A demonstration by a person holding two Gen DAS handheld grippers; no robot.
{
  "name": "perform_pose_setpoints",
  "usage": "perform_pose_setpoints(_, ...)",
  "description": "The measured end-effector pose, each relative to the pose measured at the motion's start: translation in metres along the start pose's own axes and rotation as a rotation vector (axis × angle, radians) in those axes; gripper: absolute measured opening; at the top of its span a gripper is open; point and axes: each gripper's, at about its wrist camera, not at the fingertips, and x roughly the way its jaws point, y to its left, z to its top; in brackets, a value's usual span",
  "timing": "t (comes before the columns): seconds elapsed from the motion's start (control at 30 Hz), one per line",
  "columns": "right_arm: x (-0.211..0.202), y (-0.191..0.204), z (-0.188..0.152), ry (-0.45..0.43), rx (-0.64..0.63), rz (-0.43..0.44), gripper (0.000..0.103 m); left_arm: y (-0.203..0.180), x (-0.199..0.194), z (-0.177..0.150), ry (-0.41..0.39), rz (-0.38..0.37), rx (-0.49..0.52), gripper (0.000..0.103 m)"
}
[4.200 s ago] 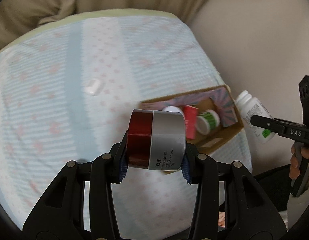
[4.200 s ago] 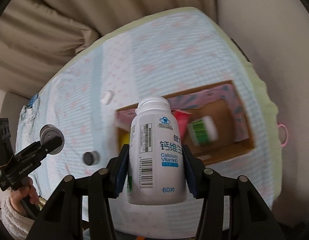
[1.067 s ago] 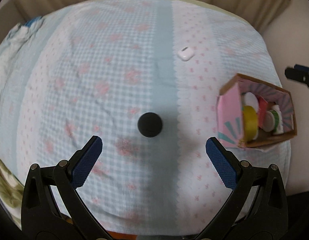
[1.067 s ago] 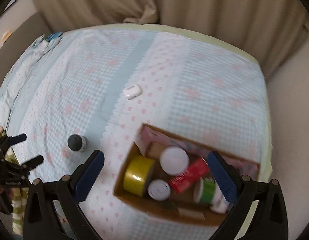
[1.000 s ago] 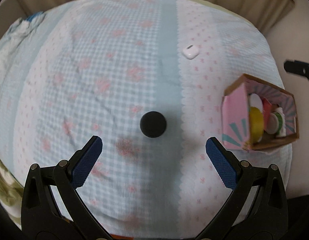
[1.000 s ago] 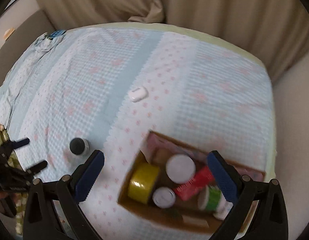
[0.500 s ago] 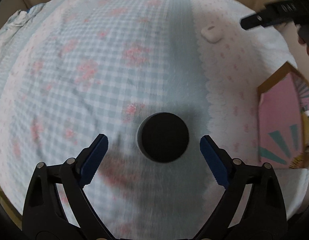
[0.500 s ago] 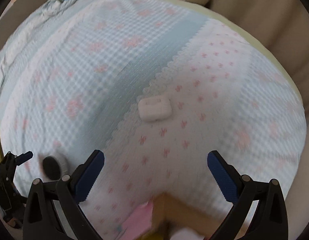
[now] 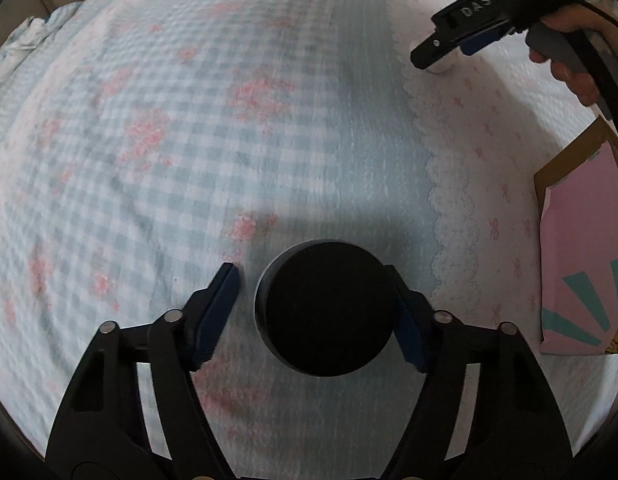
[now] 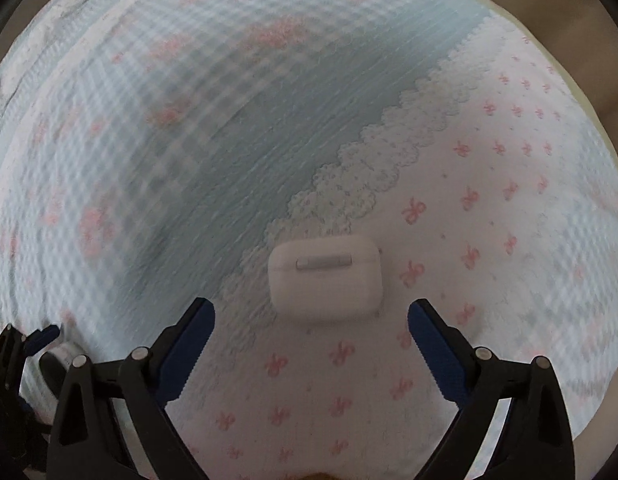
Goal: Organize rigid objects
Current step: 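Grasp the black-lidded jar with left tool while right tool grasps white earbud case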
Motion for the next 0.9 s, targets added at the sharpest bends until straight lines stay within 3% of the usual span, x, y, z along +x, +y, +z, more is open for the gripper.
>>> perform_pose_setpoints(0.1, 0.011, -0.004, 0.008, 0.026, 0.015, 0.002, 0.077, 0.0, -0.001, 0.0, -0.006, -0.011, -0.003, 0.064)
perform_pose_setpoints(0.13, 0.014, -0.005, 0.01, 0.031, 0.023, 0.003, 0.075, 0.0, -0.001, 0.0, -0.006, -0.02, -0.001, 0.059)
perform_pose_setpoints(0.2, 0.018, -0.008, 0.013, 0.034, 0.034, 0.0, 0.071, -0.002, -0.002, 0.0, -0.002, -0.019, 0.004, 0.058)
perform_pose_setpoints(0.23, 0.018, -0.008, 0.014, 0.031, 0.034, -0.009, 0.063, -0.003, -0.002, 0.0, -0.001, -0.018, 0.004, 0.058)
perform_pose_setpoints(0.3, 0.018, -0.007, 0.017, 0.022, 0.025, -0.027, 0.057, -0.002, -0.002, 0.0, 0.001, -0.024, -0.005, 0.058)
perform_pose_setpoints(0.6, 0.011, 0.001, 0.017, 0.002, 0.064, -0.038, 0.057, 0.007, -0.005, 0.009, -0.003, -0.033, -0.028, 0.058)
perform_pose_setpoints(0.9, -0.032, 0.009, 0.001, -0.057, 0.088, -0.01, 0.057, 0.012, -0.035, 0.026, -0.07, -0.037, -0.028, 0.057)
